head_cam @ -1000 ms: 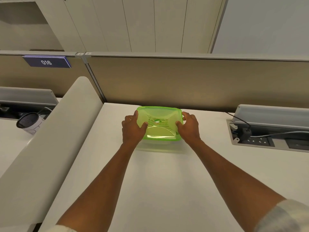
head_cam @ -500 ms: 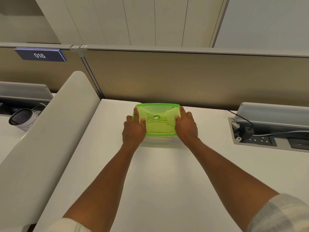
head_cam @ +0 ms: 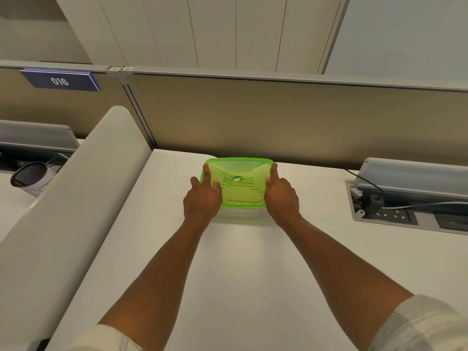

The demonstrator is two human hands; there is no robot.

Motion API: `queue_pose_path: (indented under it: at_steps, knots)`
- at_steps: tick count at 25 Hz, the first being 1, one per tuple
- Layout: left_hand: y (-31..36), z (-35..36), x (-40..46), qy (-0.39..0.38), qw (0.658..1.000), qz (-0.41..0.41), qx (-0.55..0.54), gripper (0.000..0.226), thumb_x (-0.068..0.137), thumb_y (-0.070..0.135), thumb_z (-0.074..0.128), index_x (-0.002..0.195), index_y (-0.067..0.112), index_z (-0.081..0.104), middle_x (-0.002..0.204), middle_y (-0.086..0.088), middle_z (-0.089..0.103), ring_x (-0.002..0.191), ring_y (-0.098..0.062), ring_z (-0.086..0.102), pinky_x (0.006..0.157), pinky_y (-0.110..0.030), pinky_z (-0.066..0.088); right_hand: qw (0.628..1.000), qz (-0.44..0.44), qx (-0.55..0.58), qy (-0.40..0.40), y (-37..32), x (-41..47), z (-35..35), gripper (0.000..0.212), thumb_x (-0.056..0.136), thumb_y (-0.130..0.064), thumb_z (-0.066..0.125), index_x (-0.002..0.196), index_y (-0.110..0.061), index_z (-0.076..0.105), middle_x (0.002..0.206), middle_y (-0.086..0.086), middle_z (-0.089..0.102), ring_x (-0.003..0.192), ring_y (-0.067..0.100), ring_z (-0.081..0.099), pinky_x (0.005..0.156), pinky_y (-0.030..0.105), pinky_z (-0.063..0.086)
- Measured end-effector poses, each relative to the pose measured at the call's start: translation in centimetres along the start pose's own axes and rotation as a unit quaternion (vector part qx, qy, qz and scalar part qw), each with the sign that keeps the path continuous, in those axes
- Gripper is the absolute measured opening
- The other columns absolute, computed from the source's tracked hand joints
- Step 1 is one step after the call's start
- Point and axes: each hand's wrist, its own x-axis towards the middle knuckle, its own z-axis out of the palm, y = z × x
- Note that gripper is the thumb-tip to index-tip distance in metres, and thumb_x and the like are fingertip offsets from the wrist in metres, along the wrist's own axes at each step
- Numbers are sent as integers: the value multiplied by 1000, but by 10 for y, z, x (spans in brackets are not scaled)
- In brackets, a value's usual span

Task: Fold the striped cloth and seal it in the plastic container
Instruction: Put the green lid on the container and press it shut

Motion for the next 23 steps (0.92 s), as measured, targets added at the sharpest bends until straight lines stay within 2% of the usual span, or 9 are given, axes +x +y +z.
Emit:
queue_pose_path:
  at_steps: [6, 16, 23]
  knots:
    - [-2, 1, 1, -2, 1000, 3, 9, 60, 101, 43, 26, 156, 28, 10, 121, -19, 47, 89, -44, 61, 70, -40, 43, 1000, 1, -9, -12, -1, -1, -2, 52, 103, -33, 22, 153, -26, 11, 106, 18, 60, 96, 41, 59, 73, 40, 40]
    - [-2, 1, 5, -9, 1000, 13, 26, 61, 100, 41, 26, 156, 23, 10, 121, -19, 49, 94, -44, 60, 73, -43, 45, 1000, -1, -26, -15, -4, 0, -3, 50, 103, -29, 22, 152, -20, 16, 105, 19, 61, 94, 41, 60, 70, 39, 38]
    - [-1, -2, 8, -14, 999, 26, 46, 63, 100, 40, 27, 156, 19, 11, 120, -20, 51, 96, -43, 61, 76, -44, 45, 999, 4, -36, -27, -5, 0, -5, 53, 101, -20, 25, 153, -19, 15, 109, 19, 60, 97, 40, 59, 73, 39, 41]
